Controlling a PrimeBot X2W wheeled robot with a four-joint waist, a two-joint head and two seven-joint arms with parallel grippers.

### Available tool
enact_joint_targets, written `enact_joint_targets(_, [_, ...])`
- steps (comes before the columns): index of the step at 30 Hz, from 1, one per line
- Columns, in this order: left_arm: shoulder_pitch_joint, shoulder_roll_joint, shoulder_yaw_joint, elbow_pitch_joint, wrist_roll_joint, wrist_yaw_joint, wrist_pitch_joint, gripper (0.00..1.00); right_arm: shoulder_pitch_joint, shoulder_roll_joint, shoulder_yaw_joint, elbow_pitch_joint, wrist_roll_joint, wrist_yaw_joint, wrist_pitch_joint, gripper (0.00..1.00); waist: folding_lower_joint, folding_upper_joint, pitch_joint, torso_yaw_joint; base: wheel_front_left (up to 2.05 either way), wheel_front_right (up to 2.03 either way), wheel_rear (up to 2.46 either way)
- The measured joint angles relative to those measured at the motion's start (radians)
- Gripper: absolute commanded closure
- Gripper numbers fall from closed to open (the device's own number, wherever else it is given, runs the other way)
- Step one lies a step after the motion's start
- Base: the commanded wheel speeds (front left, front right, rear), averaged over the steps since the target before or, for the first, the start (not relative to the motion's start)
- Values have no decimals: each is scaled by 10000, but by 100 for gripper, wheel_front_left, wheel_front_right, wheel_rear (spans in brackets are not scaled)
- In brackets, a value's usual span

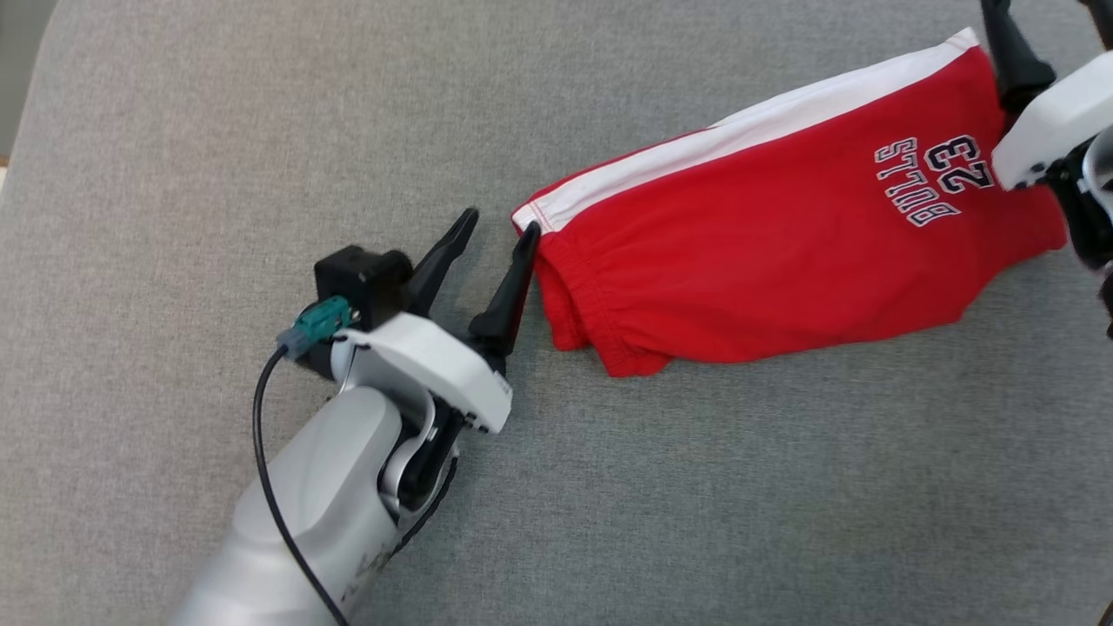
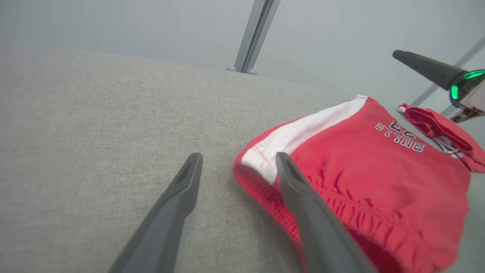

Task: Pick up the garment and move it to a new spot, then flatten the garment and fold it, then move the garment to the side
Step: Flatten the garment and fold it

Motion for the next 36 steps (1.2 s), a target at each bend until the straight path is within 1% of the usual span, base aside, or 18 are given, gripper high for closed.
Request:
enact_joint_targets(2, [313, 136, 79, -105, 105, 232, -94, 0, 380, 2, -75, -435, -77, 0, -4, 0, 0, 0, -198, -108, 0, 0, 0])
enact_joint_targets(7, [1293, 481, 341, -874, 681, 1070, -222, 0, 1623, -6, -516, -1344, -328, 0, -6, 0, 0, 0, -873, -350, 0, 0, 0])
enact_joint_targets(9, [1784, 593, 608, -1344, 970, 1448, -240, 0, 2131, 25, -874, -1714, -489, 0, -15, 0, 0, 0, -1181, -431, 0, 0, 0])
enact_joint_targets(11, [2307, 656, 1074, -2079, 1386, 1847, -251, 0, 2807, 148, -1223, -2073, -525, 0, -15, 0, 0, 0, -1497, -502, 0, 0, 0])
enact_joint_targets(13, [2926, 635, 1565, -2807, 1822, 2140, -253, 0, 3455, 268, -1546, -2433, -662, -2, -13, 0, 0, 0, -1822, -566, 0, 0, 0])
enact_joint_targets(16, [4009, 525, 2015, -3678, 2497, 2529, -253, 0, 4301, 443, -2061, -2970, -832, -2, -15, 0, 0, 0, -2287, -650, 0, 0, 0])
enact_joint_targets(18, [4577, 380, 2291, -4211, 2840, 2704, -255, 0, 4871, 579, -2418, -3331, -930, 0, -15, 0, 0, 0, -2564, -697, 0, 0, 0])
enact_joint_targets(21, [5359, 67, 2523, -4684, 3135, 2788, -267, 0, 5747, 788, -2830, -3843, -1070, -2, -15, 0, 0, 0, -2921, -726, 0, 0, 0])
enact_joint_targets(25, [6110, -140, 2706, -4968, 3643, 2757, -265, 0, 6792, 1129, -3233, -4433, -1191, -2, -15, 0, 0, 0, -3290, -711, 0, 0, 0])
enact_joint_targets(28, [6497, -236, 2920, -5269, 4111, 2794, -267, 0, 7452, 1390, -3323, -4665, -1175, -2, -15, 0, 0, 0, -3466, -688, 0, 0, 0])
enact_joint_targets(33, [6970, -405, 3035, -5346, 4661, 2610, -267, 0, 7910, 1570, -3524, -4696, -669, -2, -15, 0, 0, 0, -3552, -622, 0, 0, 0])
enact_joint_targets(36, [7046, -483, 3058, -5342, 4888, 2491, -267, 0, 7938, 1574, -3672, -4284, -77, -2, -15, 0, 0, 0, -3544, -558, 0, 0, 0])
